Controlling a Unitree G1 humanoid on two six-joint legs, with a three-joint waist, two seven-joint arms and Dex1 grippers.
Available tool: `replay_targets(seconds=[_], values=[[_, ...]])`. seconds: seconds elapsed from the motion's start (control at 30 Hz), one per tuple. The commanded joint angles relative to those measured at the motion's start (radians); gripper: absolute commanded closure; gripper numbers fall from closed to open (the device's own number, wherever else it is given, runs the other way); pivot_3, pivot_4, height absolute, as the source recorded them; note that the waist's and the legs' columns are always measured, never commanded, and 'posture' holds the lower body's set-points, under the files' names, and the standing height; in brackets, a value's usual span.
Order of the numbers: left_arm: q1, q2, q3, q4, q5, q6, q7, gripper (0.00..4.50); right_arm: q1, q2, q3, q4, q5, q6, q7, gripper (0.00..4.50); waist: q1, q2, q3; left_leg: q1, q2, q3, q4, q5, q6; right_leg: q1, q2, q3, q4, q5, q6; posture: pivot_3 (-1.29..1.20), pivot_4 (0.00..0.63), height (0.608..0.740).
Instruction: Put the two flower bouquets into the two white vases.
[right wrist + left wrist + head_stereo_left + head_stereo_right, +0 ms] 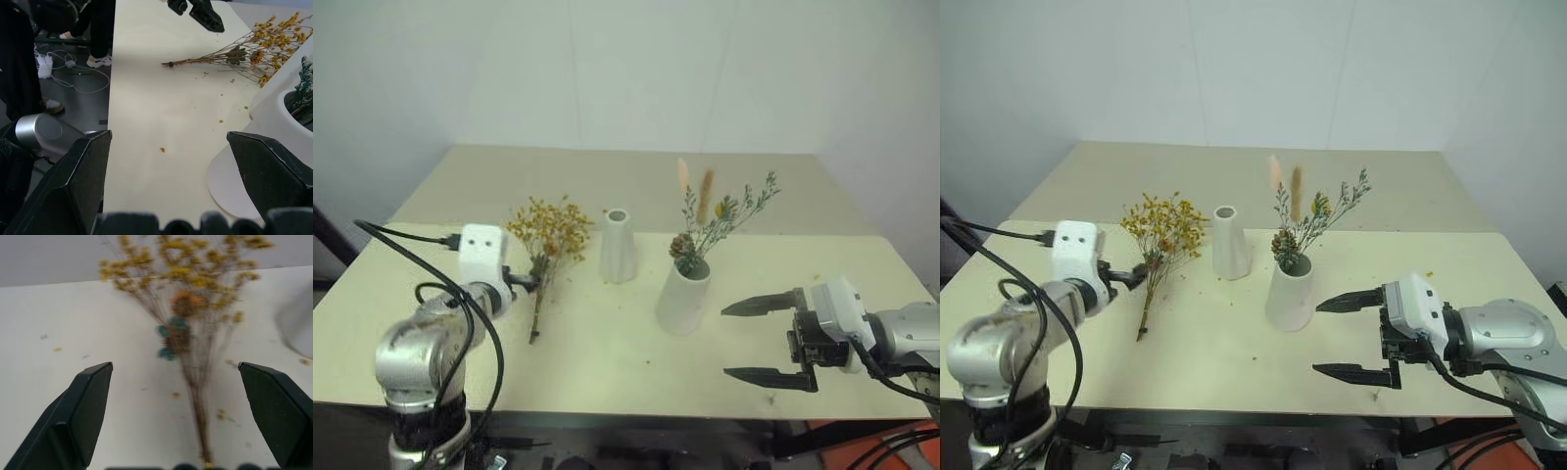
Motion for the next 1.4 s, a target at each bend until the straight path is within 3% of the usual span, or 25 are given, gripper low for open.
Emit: replay_targets(seconds=[0.03, 0.43, 0.53, 0.93, 1.1, 1.23, 1.4], values=[[-0.104, -0.031, 0.044, 0.123, 0.032, 0.066, 0.038, 0.0, -0.032, 0.004, 0.014, -0.001, -0.009, 0.005, 0.0, 0.02, 0.003, 0.0, 0.0, 0.0, 0.0, 0.0, 0.0, 0.0, 0.0, 0.0, 0.0, 0.0, 0.0, 0.0, 0.0, 0.0, 0.15, 0.74], [-0.212, -0.076, -0.045, 0.513, 0.046, -0.032, -0.007, 0.0, -0.009, 0.0, -0.019, -0.033, -0.009, 0.032, -0.03, 0.02, 0.006, 0.0, 0.0, -0.002, -0.001, -0.001, 0.0, 0.0, 0.0, -0.001, -0.001, 0.0, -0.001, 0.002, -0.004, 0.0, 0.15, 0.74], [-0.217, -0.061, -0.078, 0.539, 0.041, -0.058, -0.036, 0.58, 0.01, 0.003, -0.033, -0.049, -0.011, 0.035, -0.051, 0.0, 0.006, 0.0, 0.0, -0.003, -0.001, -0.001, 0.0, 0.0, 0.0, -0.001, -0.001, -0.001, -0.001, 0.002, -0.004, 0.0, 0.15, 0.74], [-0.234, -0.03, -0.127, 0.591, 0.043, -0.079, -0.097, 4.47, 0.036, 0.02, -0.031, -0.067, -0.028, 0.028, -0.103, 0.0, 0.005, 0.0, 0.0, -0.003, -0.001, -0.001, 0.0, 0.0, 0.0, -0.002, -0.001, 0.0, -0.001, 0.002, -0.004, 0.0, 0.15, 0.74], [-0.229, -0.031, -0.117, 0.6, 0.067, -0.123, -0.072, 4.47, 0.031, 0.021, -0.031, -0.063, -0.032, 0.023, -0.105, 0.0, 0.004, 0.0, 0.0, -0.002, -0.001, -0.001, 0.0, 0.0, 0.0, -0.001, -0.001, 0.0, -0.001, 0.002, -0.004, 0.0, 0.15, 0.74], [-0.183, -0.036, -0.048, 0.493, 0.059, -0.308, -0.065, 4.47, 0.036, 0.026, -0.058, -0.07, 0.014, 0.023, -0.083, 0.0, 0.002, 0.0, 0.0, -0.002, -0.001, -0.001, 0.0, 0.0, 0.0, -0.002, -0.001, 0.0, -0.001, 0.002, -0.004, 0.0, 0.15, 0.74], [-0.152, -0.031, 0.116, 0.365, -0.102, -0.501, -0.211, 4.47, 0.019, 0.051, -0.107, -0.082, 0.115, 0.063, -0.11, 0.0, 0.006, 0.0, 0.0, -0.004, -0.001, -0.001, 0.0, 0.0, -0.001, -0.002, -0.001, 0.0, -0.001, 0.003, -0.004, 0.0, 0.15, 0.74]])
